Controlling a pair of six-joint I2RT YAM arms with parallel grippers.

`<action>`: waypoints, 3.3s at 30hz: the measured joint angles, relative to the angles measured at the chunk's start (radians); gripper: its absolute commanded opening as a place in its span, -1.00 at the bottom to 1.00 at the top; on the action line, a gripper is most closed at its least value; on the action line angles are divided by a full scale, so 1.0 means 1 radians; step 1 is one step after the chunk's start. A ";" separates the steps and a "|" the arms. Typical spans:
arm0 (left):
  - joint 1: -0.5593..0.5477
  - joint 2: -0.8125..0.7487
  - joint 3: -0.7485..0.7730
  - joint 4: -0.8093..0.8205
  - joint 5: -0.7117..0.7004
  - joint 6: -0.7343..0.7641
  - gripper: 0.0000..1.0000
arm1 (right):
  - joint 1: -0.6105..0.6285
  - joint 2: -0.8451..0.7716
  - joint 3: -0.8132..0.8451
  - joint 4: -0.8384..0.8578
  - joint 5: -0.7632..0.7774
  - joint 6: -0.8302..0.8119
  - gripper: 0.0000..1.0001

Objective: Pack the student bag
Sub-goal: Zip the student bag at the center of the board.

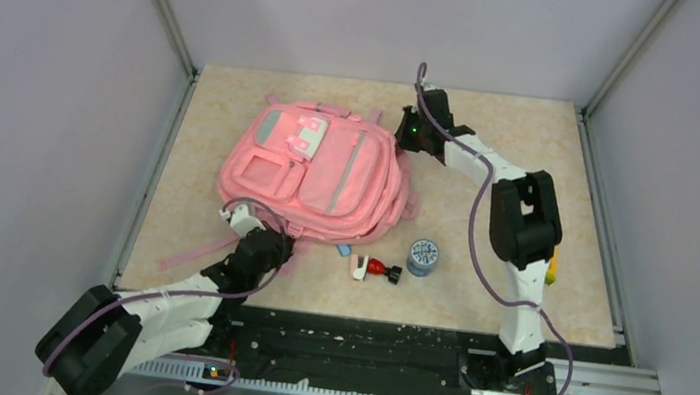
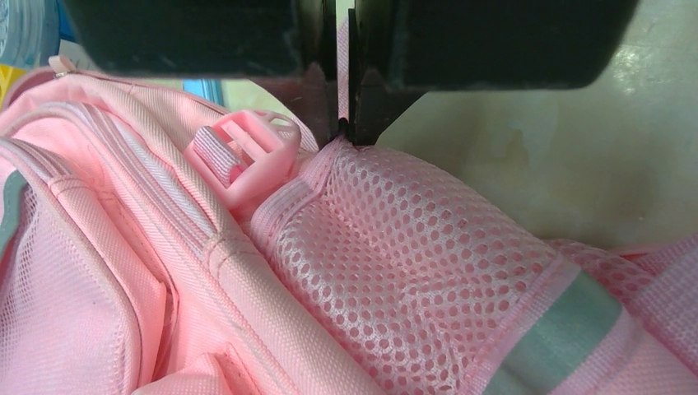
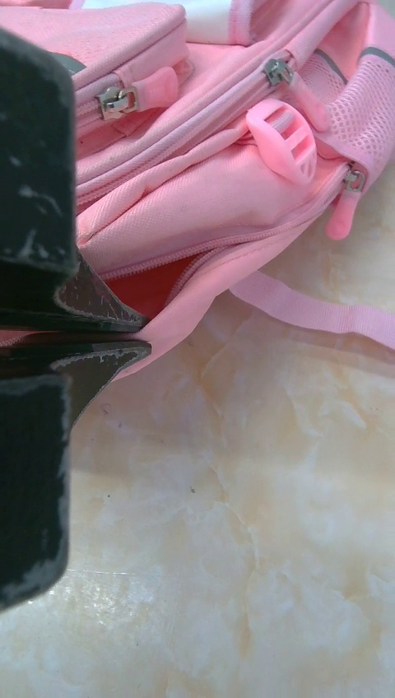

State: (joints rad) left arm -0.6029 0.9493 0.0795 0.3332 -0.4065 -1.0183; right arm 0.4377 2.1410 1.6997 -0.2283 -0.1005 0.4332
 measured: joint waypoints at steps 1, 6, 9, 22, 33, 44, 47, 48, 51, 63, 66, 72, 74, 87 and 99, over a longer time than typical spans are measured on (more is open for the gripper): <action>0.000 0.000 0.002 -0.002 0.011 0.000 -1.00 | 0.001 0.000 -0.012 0.017 0.008 0.007 -1.00; -0.007 0.000 0.014 -0.017 0.058 -0.017 -1.00 | 0.008 -0.021 -0.140 0.146 0.079 0.067 -1.00; -0.023 0.004 0.037 -0.041 0.073 -0.035 -1.00 | 0.016 -0.046 -0.207 0.209 0.132 0.105 -1.00; -0.059 0.220 0.248 -0.125 0.090 -0.011 -0.93 | 0.097 -0.093 -0.294 0.401 0.405 0.174 -1.00; -0.082 0.194 0.318 -0.196 0.161 0.071 -0.62 | 0.108 -0.135 -0.284 0.270 0.435 0.013 0.50; -0.085 0.198 0.407 -0.172 0.288 0.137 0.09 | 0.101 -0.488 -0.446 0.075 0.407 -0.157 0.62; -0.084 0.148 0.408 -0.207 0.288 0.143 0.18 | 0.101 -0.561 -0.493 0.055 0.349 -0.181 0.59; -0.084 0.119 0.404 -0.222 0.287 0.143 0.21 | 0.105 -0.590 -0.521 0.052 0.323 -0.189 0.56; -0.082 0.014 0.373 -0.256 0.283 0.134 0.30 | 0.145 -0.690 -0.615 0.040 0.264 -0.217 0.46; -0.079 -0.214 0.254 -0.457 0.192 0.058 0.65 | 0.465 -0.853 -0.846 0.185 0.123 -0.231 0.23; -0.078 -0.214 0.237 -0.473 0.170 0.037 0.70 | 0.509 -0.795 -0.871 0.245 0.115 -0.228 0.20; -0.070 -0.214 0.219 -0.460 0.099 0.002 0.74 | 0.541 -0.668 -0.875 0.334 0.152 -0.232 0.10; -0.061 -0.214 0.200 -0.447 0.079 -0.008 0.74 | 0.548 -0.631 -0.875 0.364 0.176 -0.234 0.07; -0.030 -0.153 0.184 -0.389 -0.006 -0.018 0.34 | 0.600 -0.436 -0.872 0.475 0.312 -0.280 -0.08; -0.019 -0.117 0.184 -0.377 -0.041 0.008 -0.29 | 0.655 -0.321 -0.782 0.520 0.485 -0.330 -0.39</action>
State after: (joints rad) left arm -0.6224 0.8322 0.2634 -0.0441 -0.4473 -1.0103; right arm 1.0931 1.8202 0.9180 0.2920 0.3843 0.1036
